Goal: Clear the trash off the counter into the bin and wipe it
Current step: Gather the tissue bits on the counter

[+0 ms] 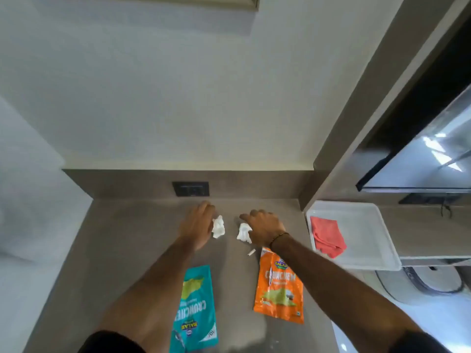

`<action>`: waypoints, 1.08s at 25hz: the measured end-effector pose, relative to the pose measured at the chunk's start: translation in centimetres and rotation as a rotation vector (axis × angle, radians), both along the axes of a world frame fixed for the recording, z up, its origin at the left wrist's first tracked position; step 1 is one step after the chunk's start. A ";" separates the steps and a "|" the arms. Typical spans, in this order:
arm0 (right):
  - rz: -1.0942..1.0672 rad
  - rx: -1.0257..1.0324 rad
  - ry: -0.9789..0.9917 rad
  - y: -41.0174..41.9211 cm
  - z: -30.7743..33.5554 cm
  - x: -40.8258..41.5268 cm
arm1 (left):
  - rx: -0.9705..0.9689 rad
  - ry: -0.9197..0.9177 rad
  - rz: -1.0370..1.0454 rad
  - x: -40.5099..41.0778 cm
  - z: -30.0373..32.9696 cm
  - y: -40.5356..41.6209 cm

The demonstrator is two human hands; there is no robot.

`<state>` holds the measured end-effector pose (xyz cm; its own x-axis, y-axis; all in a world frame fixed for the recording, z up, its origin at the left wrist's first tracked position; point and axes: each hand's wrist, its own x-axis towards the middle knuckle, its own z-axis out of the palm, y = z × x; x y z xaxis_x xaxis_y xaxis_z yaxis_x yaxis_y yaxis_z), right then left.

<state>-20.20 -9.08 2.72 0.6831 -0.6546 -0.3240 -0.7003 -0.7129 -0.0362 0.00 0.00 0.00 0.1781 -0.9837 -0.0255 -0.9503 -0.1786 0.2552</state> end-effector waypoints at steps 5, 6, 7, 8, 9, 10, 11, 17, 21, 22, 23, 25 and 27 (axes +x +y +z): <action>0.095 0.092 0.045 -2.6 -6.0 -0.1 | 0.225 0.107 0.102 -2.8 -5.2 -2.0; 0.101 0.103 0.004 -3.0 -6.8 -0.1 | 0.208 0.120 0.132 -3.3 -5.9 -2.0; 0.104 0.120 -0.040 -3.3 -7.5 -0.1 | 0.177 0.127 0.164 -3.8 -6.3 -2.1; 0.079 0.156 -0.061 -3.6 -7.7 -0.1 | 0.155 0.145 0.201 -4.4 -6.5 -2.1; 0.015 0.209 -0.103 -3.9 -7.8 0.0 | 0.141 0.184 0.243 -4.7 -6.3 -2.1; -0.077 0.265 -0.157 -4.2 -7.6 0.2 | 0.112 0.237 0.289 -4.9 -6.1 -2.2; -0.181 0.321 -0.224 -4.4 -7.3 0.4 | 0.079 0.296 0.338 -5.0 -5.7 -2.2; -0.380 0.614 -0.530 -2.5 -3.8 1.4 | -0.112 0.748 0.597 -5.5 -1.7 -0.1; -0.318 0.585 -0.615 2.2 -1.2 1.7 | -0.169 0.874 0.574 -5.0 1.1 3.8; -0.301 0.570 -0.633 3.6 -0.6 1.6 | -0.190 0.896 0.560 -5.1 1.6 5.0; -0.297 0.563 -0.662 5.3 -0.2 1.3 | -0.209 0.910 0.538 -5.3 2.1 6.5; -0.345 0.539 -0.704 8.6 0.5 0.3 | -0.219 0.975 0.510 -5.8 2.6 9.6; -0.427 0.482 -0.718 12.4 0.6 -0.9 | -0.176 1.096 0.496 -6.4 2.9 13.0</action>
<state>-21.07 3.34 3.34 0.5583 -0.7996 -0.2211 -0.5941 -0.1994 -0.7793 -6.39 12.97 2.91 0.5039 -0.8201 -0.2711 -0.0542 -0.3432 0.9377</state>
